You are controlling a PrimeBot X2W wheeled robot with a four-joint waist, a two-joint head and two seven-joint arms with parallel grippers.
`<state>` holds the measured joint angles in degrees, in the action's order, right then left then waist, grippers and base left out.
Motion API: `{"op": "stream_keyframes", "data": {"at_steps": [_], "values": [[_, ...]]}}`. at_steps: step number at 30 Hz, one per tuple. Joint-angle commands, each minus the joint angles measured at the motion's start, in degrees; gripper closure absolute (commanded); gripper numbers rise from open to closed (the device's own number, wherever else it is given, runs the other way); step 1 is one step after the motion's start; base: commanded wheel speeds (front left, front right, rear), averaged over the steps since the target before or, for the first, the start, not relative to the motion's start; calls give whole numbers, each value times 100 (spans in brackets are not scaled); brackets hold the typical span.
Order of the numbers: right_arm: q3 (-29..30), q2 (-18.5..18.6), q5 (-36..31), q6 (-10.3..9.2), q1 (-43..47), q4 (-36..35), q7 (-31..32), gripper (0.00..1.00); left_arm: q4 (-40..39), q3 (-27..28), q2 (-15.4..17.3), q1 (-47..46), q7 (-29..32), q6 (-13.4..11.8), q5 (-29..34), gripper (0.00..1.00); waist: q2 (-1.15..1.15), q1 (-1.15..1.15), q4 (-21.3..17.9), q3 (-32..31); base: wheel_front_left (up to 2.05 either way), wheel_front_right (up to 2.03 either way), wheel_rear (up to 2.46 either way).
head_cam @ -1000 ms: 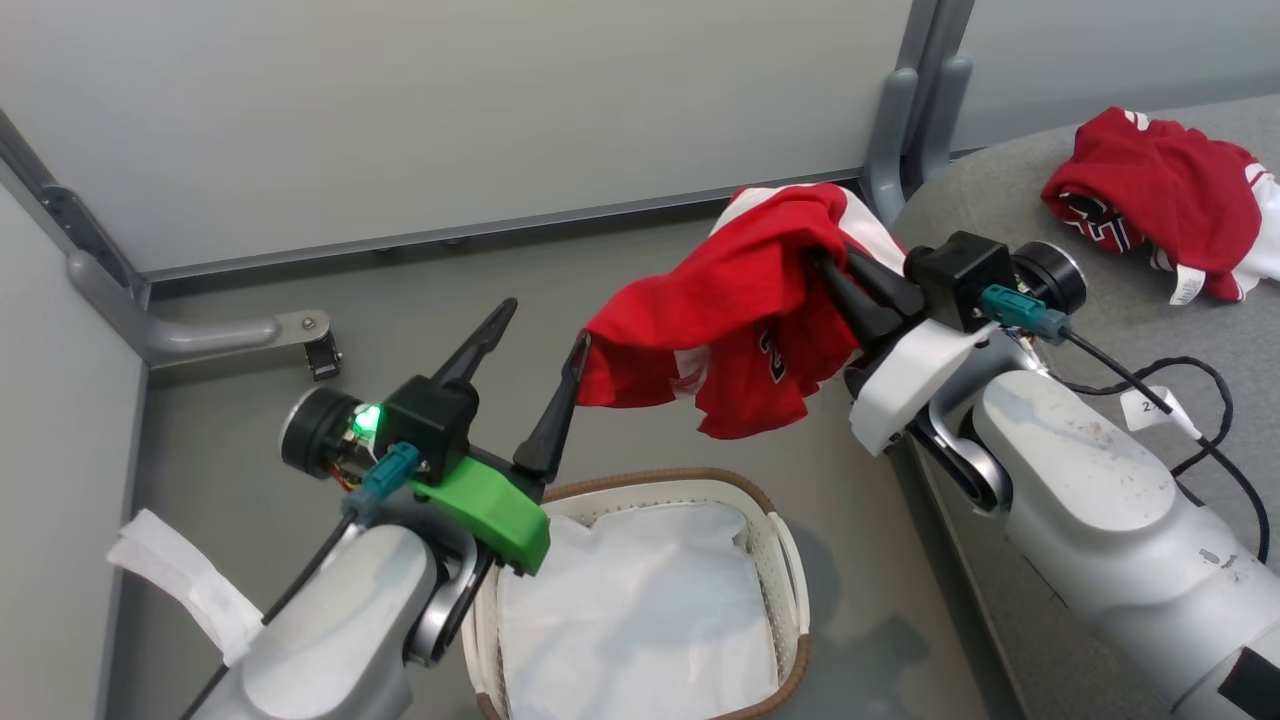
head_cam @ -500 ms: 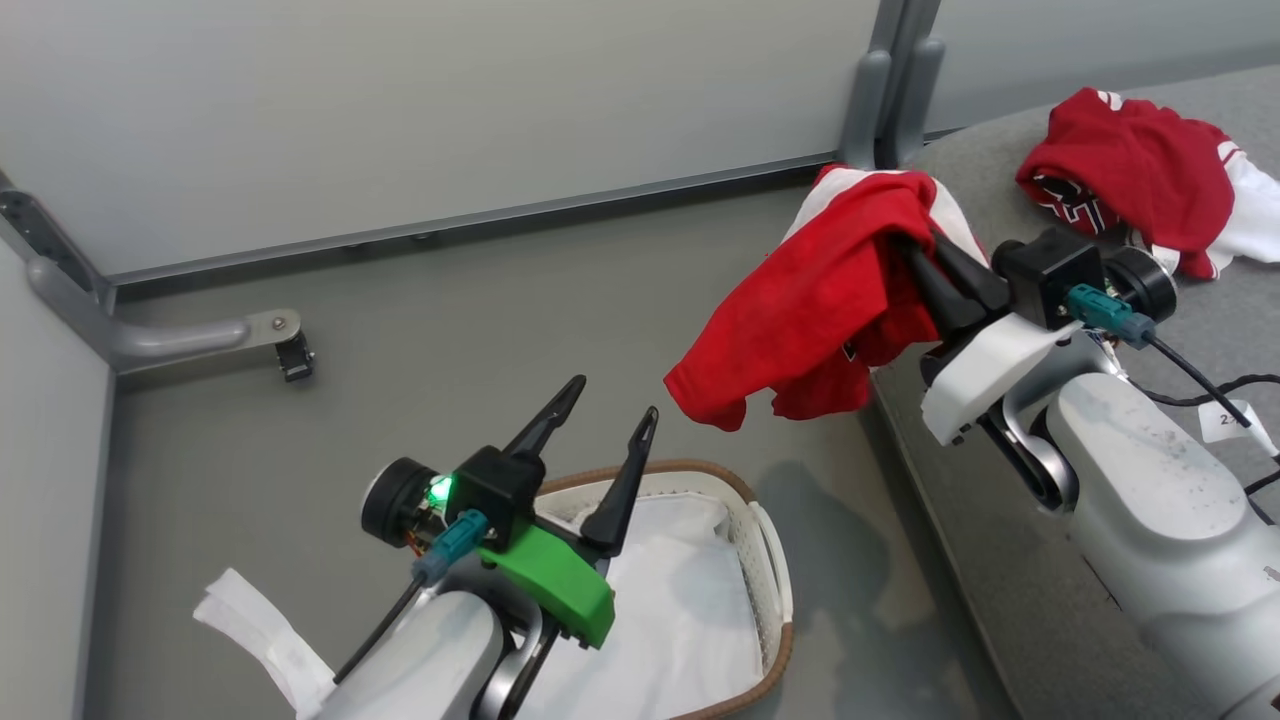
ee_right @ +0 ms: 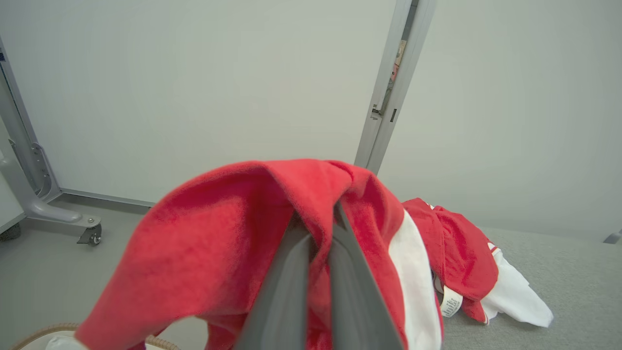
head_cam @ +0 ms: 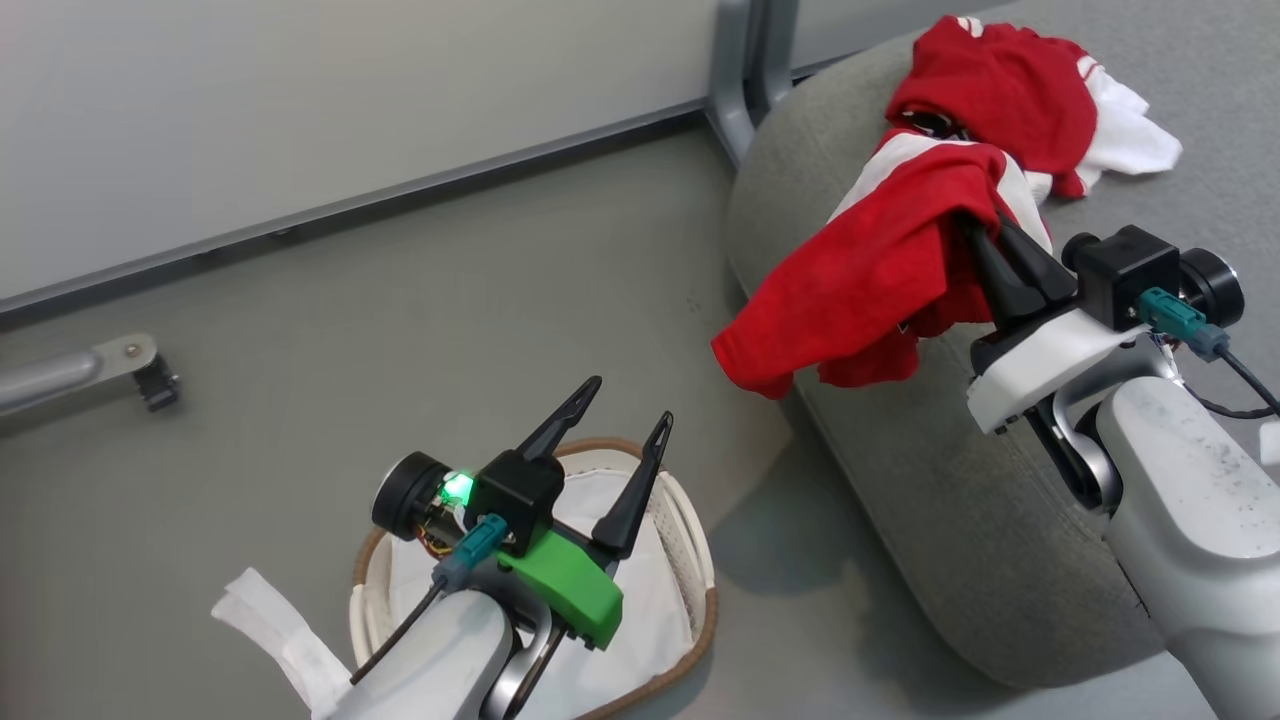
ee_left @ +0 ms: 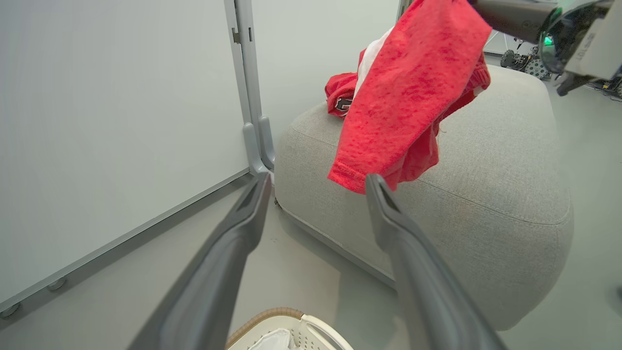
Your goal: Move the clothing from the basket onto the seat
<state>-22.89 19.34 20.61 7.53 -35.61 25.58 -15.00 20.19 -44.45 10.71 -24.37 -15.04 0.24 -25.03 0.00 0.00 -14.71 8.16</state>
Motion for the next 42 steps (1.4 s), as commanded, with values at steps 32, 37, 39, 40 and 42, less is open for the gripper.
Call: {"op": "stream_keyframes", "data": {"at_steps": [32, 37, 39, 40, 42], "values": [[1170, 215, -496, -8, -1042, 144, -27, 100, 107, -81, 86, -683, -19, 166, 509, 0, 0, 0, -641, 1599, 0, 0, 0], [1474, 898, -530, -8, -1962, 431, 71, 100, 33, -146, 54, -820, -11, 145, 604, 0, 0, 0, -283, 1895, 0, 0, 0], [1665, 1135, -547, -8, -2263, 543, 142, 100, 1, -151, 58, -870, -3, 118, 647, 0, 0, 0, -134, 2021, 0, 0, 0], [1775, 1236, -536, -8, -2384, 595, 177, 100, -10, -161, 63, -899, -4, 115, 661, 0, 0, 0, -59, 2077, 0, 0, 0], [1987, 1493, -601, -8, -2619, 711, 258, 100, -31, -173, 73, -963, -4, 84, 679, 0, 0, 0, 109, 2192, 0, 0, 0]]}}
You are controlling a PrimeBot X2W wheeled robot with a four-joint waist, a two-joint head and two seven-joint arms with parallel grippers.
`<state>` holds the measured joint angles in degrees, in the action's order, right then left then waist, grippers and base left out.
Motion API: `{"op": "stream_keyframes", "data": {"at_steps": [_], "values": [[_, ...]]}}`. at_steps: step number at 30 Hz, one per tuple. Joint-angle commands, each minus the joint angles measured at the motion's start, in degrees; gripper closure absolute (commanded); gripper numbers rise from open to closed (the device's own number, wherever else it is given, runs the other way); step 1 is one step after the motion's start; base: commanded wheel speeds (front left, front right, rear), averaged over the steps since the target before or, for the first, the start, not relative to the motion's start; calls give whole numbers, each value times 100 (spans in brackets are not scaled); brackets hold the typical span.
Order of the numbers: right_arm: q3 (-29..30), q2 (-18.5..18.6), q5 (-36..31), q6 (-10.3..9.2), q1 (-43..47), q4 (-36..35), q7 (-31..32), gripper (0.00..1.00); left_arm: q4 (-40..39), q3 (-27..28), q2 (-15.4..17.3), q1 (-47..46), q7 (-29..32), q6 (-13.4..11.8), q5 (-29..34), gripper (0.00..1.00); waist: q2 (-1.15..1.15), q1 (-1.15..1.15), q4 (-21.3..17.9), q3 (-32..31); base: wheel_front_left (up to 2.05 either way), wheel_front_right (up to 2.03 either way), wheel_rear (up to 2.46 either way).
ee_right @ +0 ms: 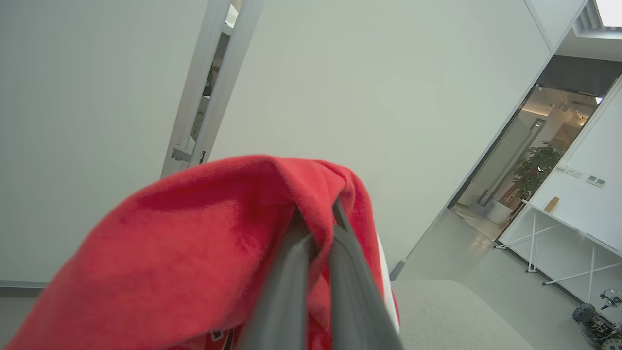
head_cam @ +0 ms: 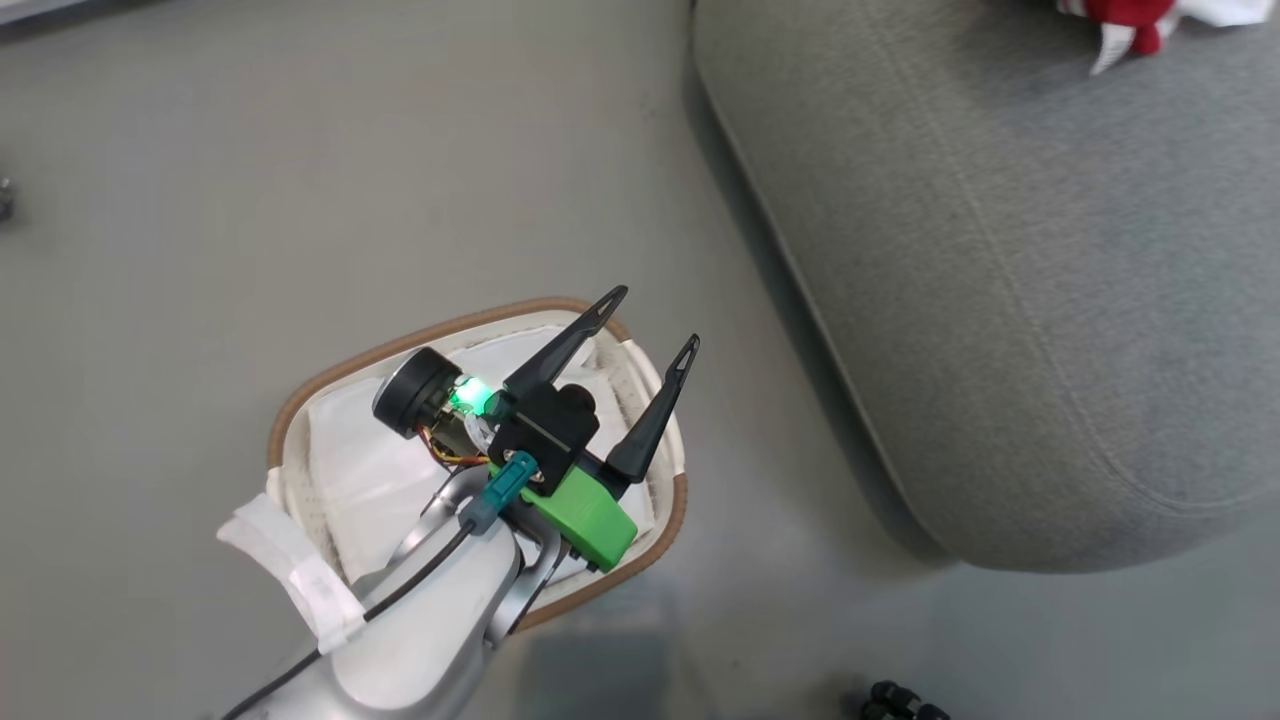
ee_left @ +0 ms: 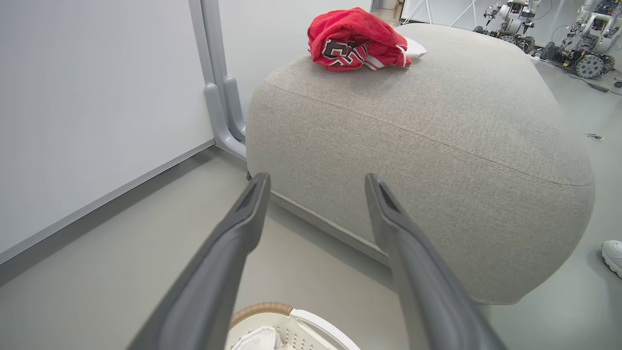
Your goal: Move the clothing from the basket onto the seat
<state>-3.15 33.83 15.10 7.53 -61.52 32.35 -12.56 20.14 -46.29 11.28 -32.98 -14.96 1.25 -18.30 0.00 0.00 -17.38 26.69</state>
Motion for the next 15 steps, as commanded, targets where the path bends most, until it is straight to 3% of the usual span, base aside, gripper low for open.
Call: {"op": "stream_keyframes", "data": {"at_steps": [1, 7, 15], "values": [[92, 177, -103, -8, -132, 85, 48, 100, -44, 9, 12, -133, -13, -29, 28, 0, 0, 0, 472, 398, 0, 0, 0], [693, 607, -331, -8, -311, 632, 98, 100, -188, -26, 51, -312, 14, -48, 115, 0, 0, 0, 866, 759, 0, 0, 0], [1248, 144, -695, -8, 217, 1631, -173, 100, -454, -109, 142, -438, 148, -92, 232, 0, 0, 0, 946, 1187, 0, 0, 0]]}}
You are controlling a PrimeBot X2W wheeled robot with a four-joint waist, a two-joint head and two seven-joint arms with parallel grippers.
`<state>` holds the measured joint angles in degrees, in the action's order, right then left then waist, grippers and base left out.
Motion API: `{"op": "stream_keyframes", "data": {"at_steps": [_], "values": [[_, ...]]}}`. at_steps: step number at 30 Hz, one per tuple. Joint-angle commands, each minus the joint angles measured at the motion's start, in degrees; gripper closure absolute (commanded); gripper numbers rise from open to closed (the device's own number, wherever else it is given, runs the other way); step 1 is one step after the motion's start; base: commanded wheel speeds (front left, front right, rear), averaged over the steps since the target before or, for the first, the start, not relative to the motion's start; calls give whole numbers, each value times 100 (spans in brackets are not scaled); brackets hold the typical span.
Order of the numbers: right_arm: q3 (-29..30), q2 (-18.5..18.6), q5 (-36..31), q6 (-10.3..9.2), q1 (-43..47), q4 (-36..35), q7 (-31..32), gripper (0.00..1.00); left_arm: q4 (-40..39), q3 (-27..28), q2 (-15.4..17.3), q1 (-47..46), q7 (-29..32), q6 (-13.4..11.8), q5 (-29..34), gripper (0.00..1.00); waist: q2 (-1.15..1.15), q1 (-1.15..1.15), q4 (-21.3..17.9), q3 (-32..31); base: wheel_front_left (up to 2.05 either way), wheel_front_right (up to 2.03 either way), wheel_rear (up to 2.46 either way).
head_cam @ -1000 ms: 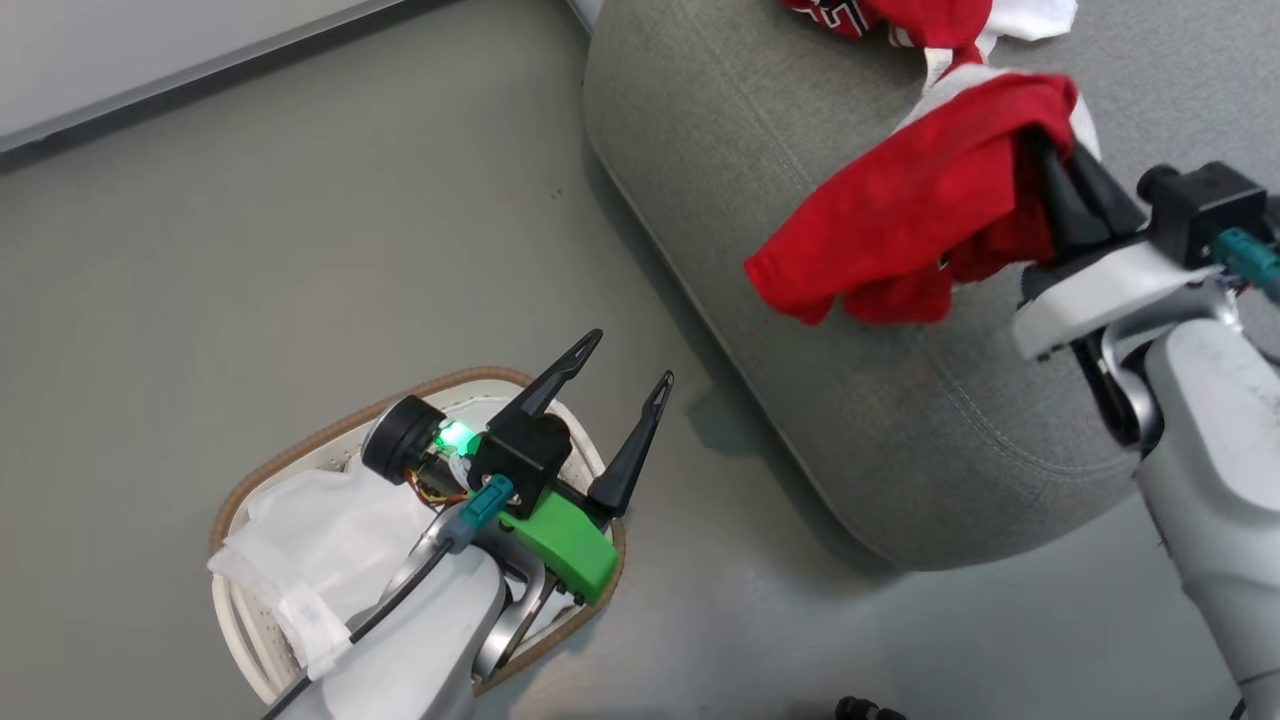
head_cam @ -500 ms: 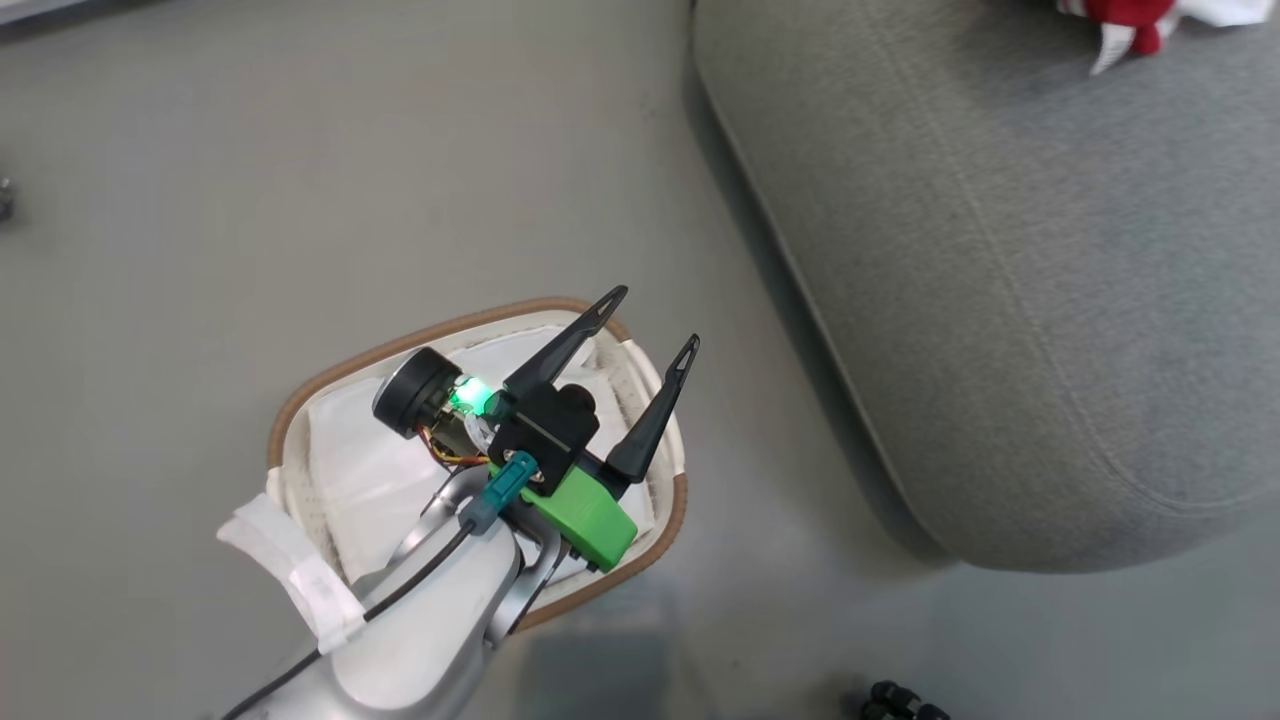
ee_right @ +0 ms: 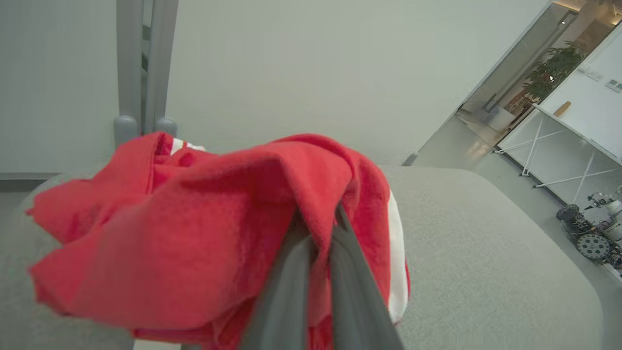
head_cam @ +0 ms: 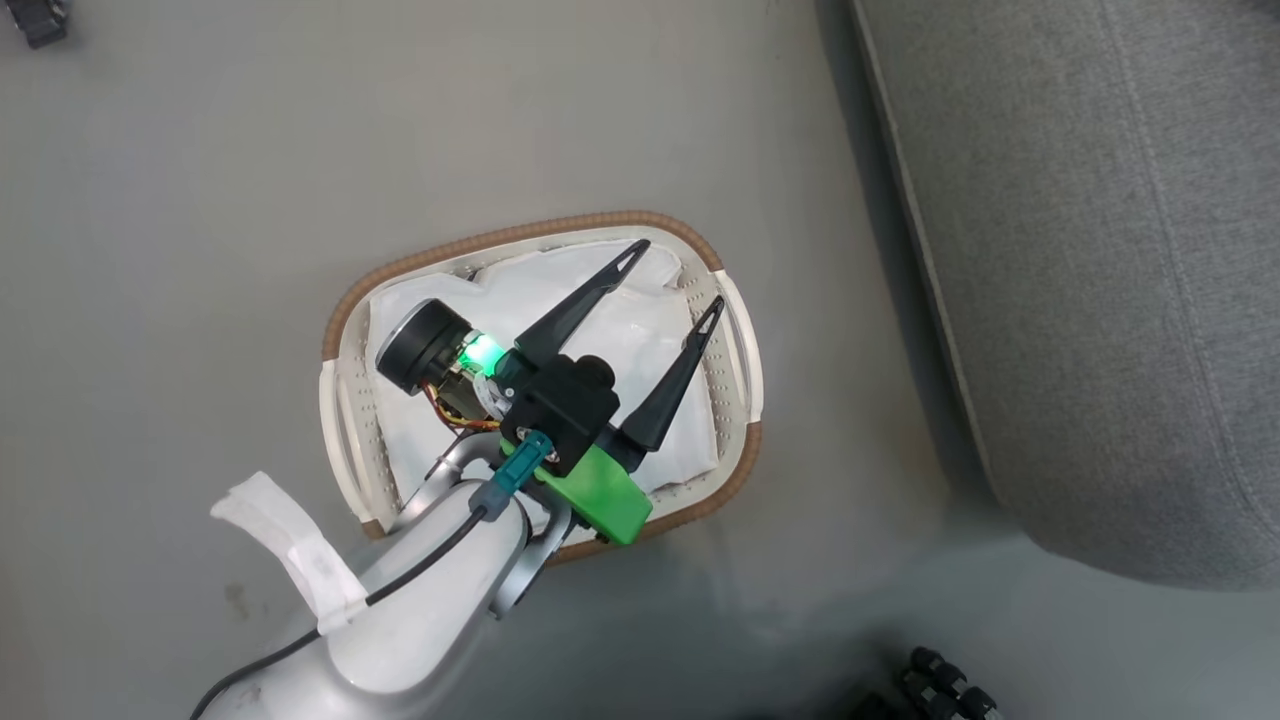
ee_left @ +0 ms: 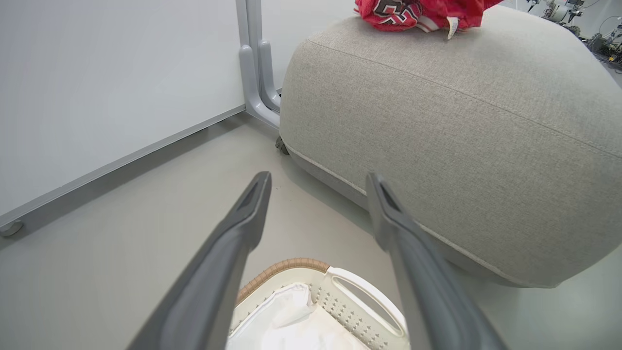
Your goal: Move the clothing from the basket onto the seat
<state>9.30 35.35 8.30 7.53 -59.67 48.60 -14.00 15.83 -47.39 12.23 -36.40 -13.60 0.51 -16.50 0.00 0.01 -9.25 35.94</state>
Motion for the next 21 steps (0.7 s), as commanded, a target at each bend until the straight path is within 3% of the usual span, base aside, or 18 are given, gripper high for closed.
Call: {"op": "stream_keyframes", "data": {"at_steps": [1, 5, 6, 7, 8, 9, 21], "values": [[25, -111, -31, -8, 64, 91, -54, 100, -37, -8, 57, -96, 27, -23, 58, 0, 0, -1, 116, 293, 0, 0, 0], [-21, -432, -206, -8, 226, 369, -113, 97, -103, -40, 99, -82, 79, -37, 64, 0, 0, -1, 19, 361, 0, 0, 0], [-33, -498, -233, -8, 233, 384, -122, 86, -112, -44, 102, -77, 84, -38, 58, 0, 0, -1, -5, 366, 0, 0, 0], [-32, -554, -262, -8, 246, 386, -119, 56, -122, -52, 114, -75, 88, -40, 53, 0, 0, -1, -34, 368, 0, 0, 0], [-32, -592, -269, -8, 263, 335, -123, 17, -128, -56, 125, -72, 97, -42, 50, 0, 0, -1, -56, 366, 0, 0, 0], [-30, -634, -291, -8, 299, 249, -124, 0, -132, -61, 139, -71, 105, -40, 46, 0, 0, -1, -82, 362, 0, 0, 0], [-106, -988, -296, -8, 909, -497, -124, 0, -92, -51, 150, 75, 21, -106, -97, 0, 0, -1, -343, -27, 0, 0, 0]]}}
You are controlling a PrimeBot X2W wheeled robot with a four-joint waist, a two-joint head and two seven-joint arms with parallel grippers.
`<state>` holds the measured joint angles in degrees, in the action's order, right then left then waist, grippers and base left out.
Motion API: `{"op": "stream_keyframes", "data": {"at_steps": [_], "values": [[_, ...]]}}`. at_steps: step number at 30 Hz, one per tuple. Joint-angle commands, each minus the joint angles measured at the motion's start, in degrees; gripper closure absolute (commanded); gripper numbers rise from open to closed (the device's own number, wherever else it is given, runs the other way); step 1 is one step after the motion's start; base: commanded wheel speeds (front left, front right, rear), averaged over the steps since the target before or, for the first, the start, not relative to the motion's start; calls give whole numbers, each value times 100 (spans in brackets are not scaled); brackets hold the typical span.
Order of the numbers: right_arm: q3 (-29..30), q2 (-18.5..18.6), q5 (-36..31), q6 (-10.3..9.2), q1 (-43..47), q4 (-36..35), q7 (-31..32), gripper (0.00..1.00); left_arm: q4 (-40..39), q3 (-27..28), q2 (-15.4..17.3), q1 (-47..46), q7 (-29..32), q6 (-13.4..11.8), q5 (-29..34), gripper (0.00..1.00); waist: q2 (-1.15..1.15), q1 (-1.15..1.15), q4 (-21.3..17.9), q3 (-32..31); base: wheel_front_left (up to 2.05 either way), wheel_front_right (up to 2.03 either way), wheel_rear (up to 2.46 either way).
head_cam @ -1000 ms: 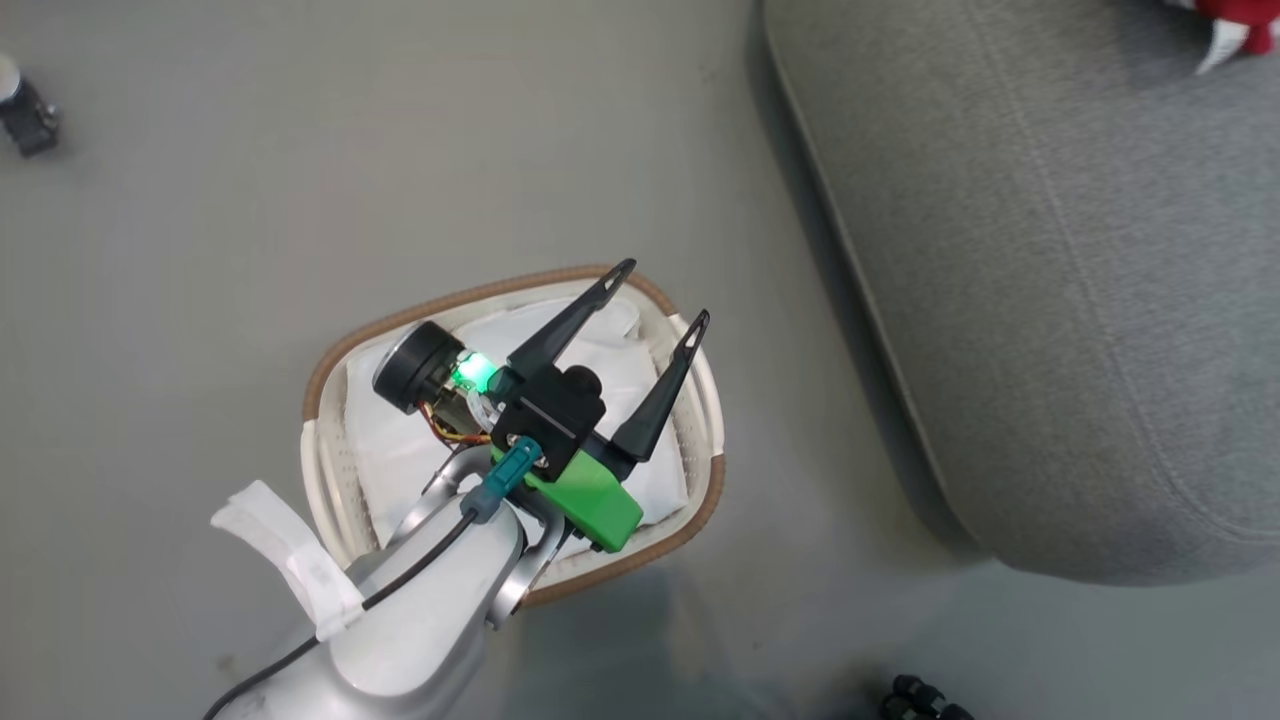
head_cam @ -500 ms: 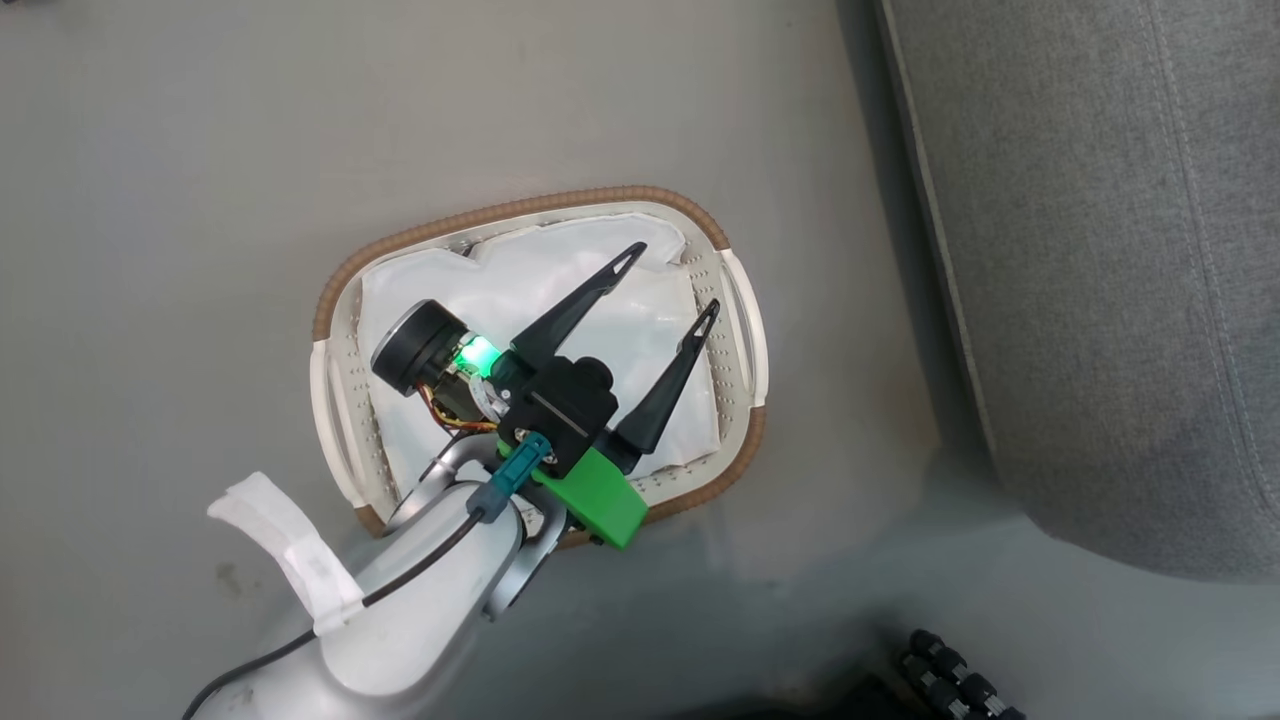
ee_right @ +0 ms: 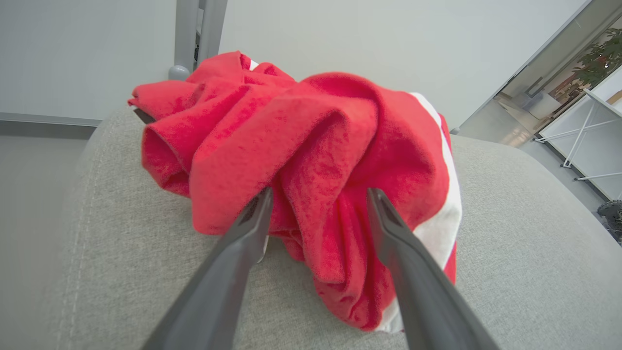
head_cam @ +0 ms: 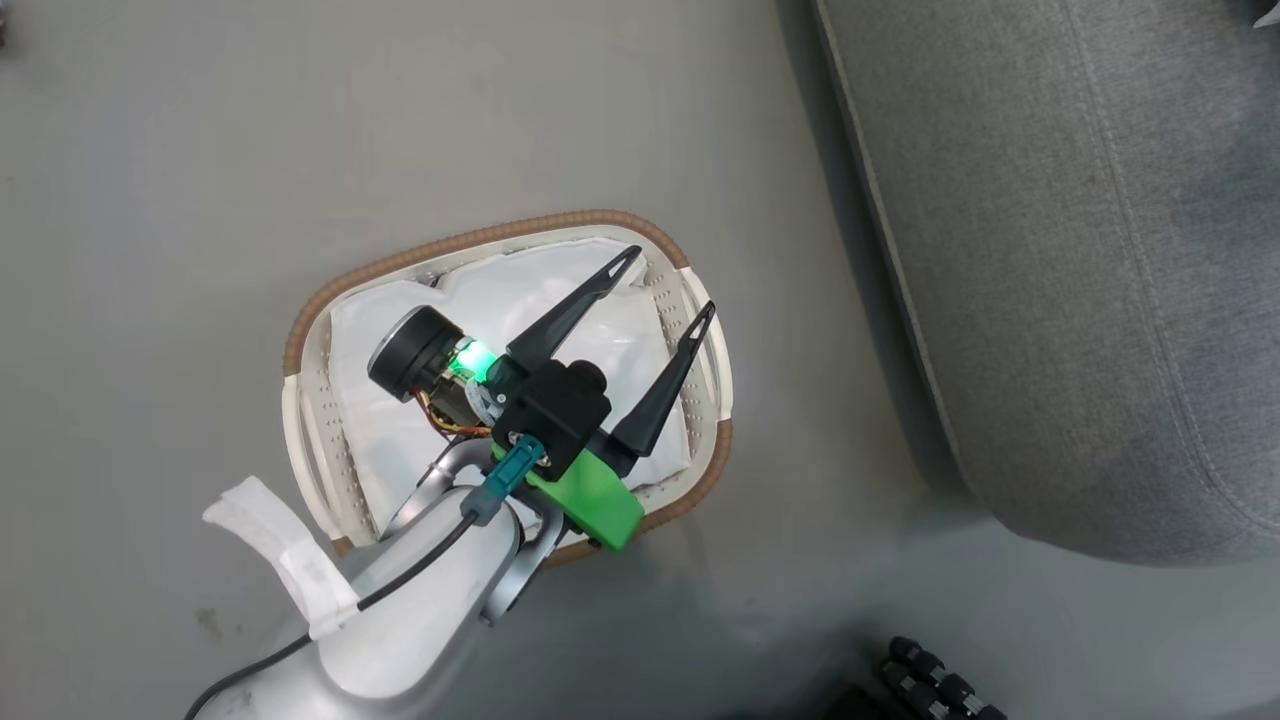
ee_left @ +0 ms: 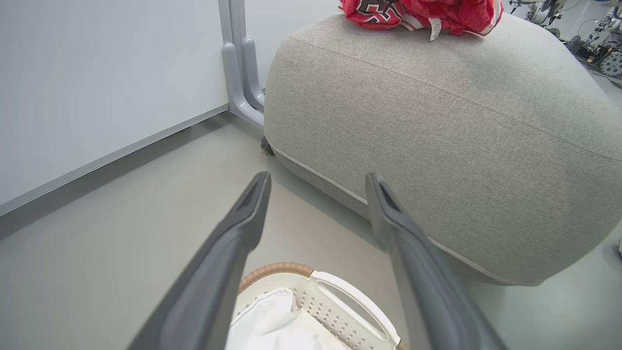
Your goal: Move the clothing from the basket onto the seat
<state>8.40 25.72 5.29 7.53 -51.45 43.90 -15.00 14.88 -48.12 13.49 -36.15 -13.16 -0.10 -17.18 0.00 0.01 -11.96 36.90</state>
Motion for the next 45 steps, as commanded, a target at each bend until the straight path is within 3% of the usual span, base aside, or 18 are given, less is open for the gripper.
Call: {"op": "stream_keyframes", "data": {"at_steps": [1, 13, 22, 36, 45], "values": [[-47, -54, 27, -8, 132, -45, -24, 0, 12, 31, 15, 67, -37, -43, -43, 0, 0, -1, -90, -174, 0, 0, 0], [-626, -76, 84, -8, 500, -299, -19, 0, 293, 212, -181, 316, -169, -97, -326, 0, 0, -1, -184, -1082, 0, 0, 0], [-1025, -207, 133, -8, 417, -527, -19, 0, 303, 642, -460, 676, -204, -167, -495, 0, 0, -1, 157, -1837, 0, 0, 0], [-1431, -1022, 336, -8, 1077, -929, -19, 0, 14, 2090, -701, 1652, -200, -214, -267, 0, 0, -1, 927, -2638, 0, 0, 0], [-1081, -1855, 104, -8, 2108, -1758, -19, 0, 111, 2964, -799, 2214, -200, -188, -126, 0, 0, -1, 1142, -2896, 0, 0, 0]]}}
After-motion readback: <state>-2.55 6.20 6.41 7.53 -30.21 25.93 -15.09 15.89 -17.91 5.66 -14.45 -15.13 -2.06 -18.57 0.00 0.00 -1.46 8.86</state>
